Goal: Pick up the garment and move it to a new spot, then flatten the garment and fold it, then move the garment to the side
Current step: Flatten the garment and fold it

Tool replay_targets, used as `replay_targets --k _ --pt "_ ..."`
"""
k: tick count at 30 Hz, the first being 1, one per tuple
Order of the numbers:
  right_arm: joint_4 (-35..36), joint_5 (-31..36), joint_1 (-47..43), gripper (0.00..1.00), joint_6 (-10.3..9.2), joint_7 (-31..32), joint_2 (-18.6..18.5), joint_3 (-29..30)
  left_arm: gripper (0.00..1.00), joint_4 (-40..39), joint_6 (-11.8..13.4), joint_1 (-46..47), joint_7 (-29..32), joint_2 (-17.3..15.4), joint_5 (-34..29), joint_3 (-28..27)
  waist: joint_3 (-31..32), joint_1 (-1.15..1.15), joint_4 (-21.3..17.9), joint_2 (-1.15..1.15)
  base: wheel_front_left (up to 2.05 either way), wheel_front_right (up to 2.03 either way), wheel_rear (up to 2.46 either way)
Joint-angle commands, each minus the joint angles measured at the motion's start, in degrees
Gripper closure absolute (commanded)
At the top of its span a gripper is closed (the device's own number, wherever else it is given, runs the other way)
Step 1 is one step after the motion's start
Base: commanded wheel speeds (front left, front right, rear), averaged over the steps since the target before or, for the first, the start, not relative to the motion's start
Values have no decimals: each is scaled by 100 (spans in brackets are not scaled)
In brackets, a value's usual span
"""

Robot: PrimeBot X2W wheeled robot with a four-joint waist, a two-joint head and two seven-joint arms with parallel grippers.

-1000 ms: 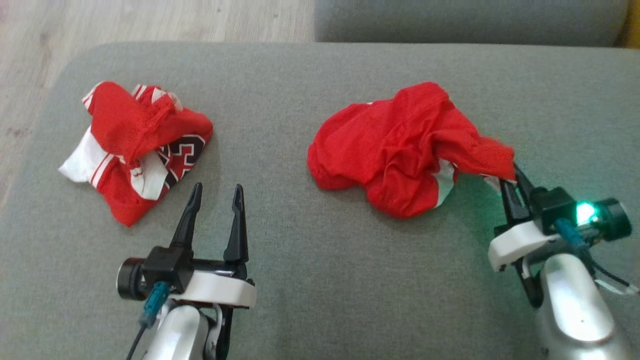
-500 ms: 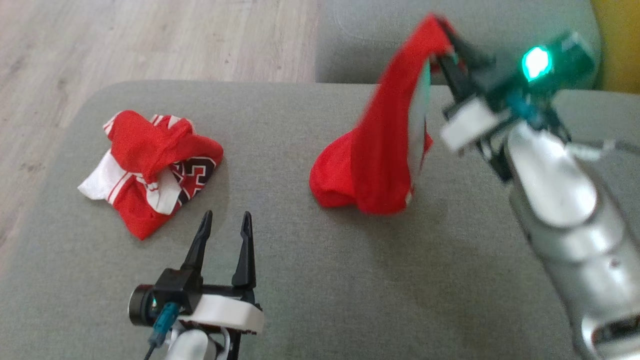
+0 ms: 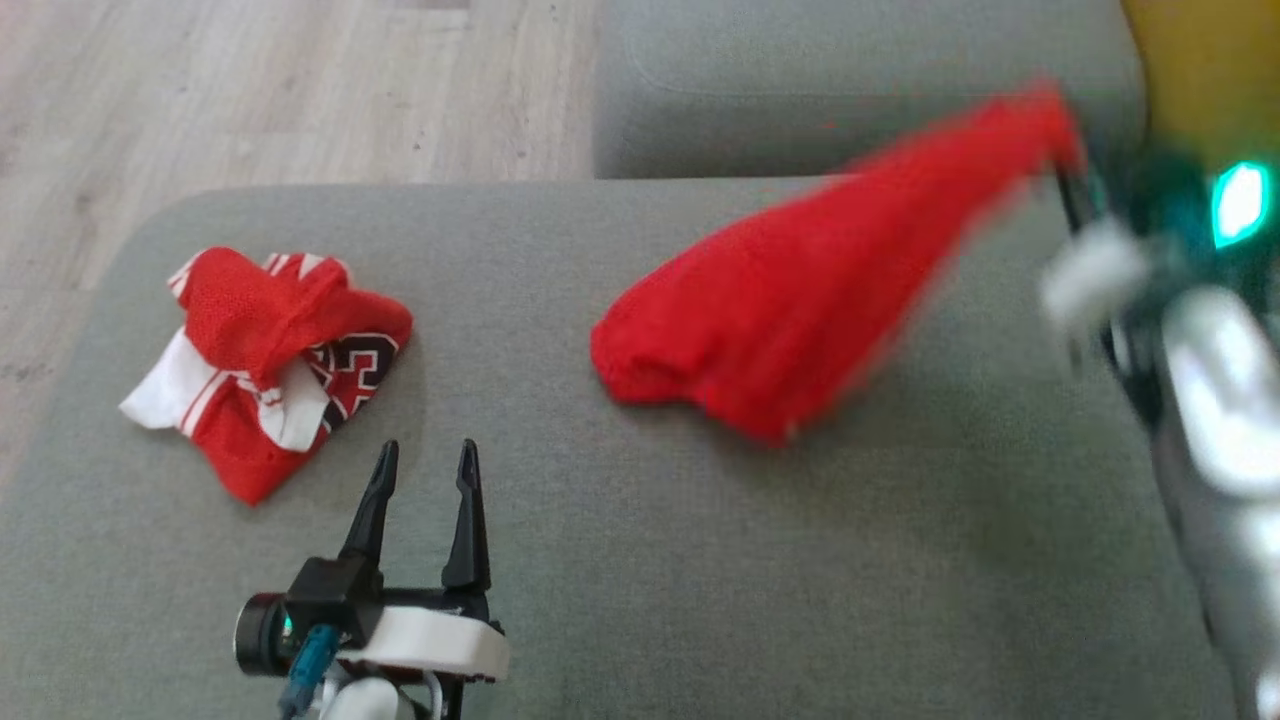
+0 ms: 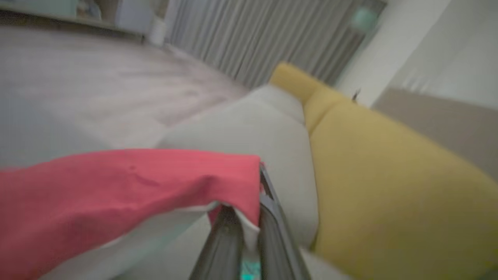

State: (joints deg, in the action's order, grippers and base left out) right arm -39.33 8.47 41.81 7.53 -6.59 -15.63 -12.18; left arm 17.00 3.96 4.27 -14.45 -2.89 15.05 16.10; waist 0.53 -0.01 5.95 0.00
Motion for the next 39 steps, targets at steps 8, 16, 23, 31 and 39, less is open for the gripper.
replay_targets --k 8,16,23,31,39 --pt "-587 413 -1061 0 -4 161 -393 923 0 -175 -48 469 -55 1 -95 -173 -355 1 -282 0 0 0 0" --pt "-101 621 -1053 0 -4 -511 -1 1692 0 -184 -64 584 -55 2 -58 -167 -413 1 -463 0 0 0 0" --pt "1182 158 -1829 0 -4 -817 880 1949 0 -226 -65 617 -55 2 76 -79 -336 1 -589 0 0 0 0" --pt "3247 -883 -3258 0 -4 -839 1268 1721 0 -266 -69 734 -55 2 154 76 -537 1 -761 0 0 0 0" --pt "3653 -1153 -3404 0 -4 -840 1274 1606 0 560 -419 1524 147 -20 -29 312 -993 1 -1158 0 0 0 0"
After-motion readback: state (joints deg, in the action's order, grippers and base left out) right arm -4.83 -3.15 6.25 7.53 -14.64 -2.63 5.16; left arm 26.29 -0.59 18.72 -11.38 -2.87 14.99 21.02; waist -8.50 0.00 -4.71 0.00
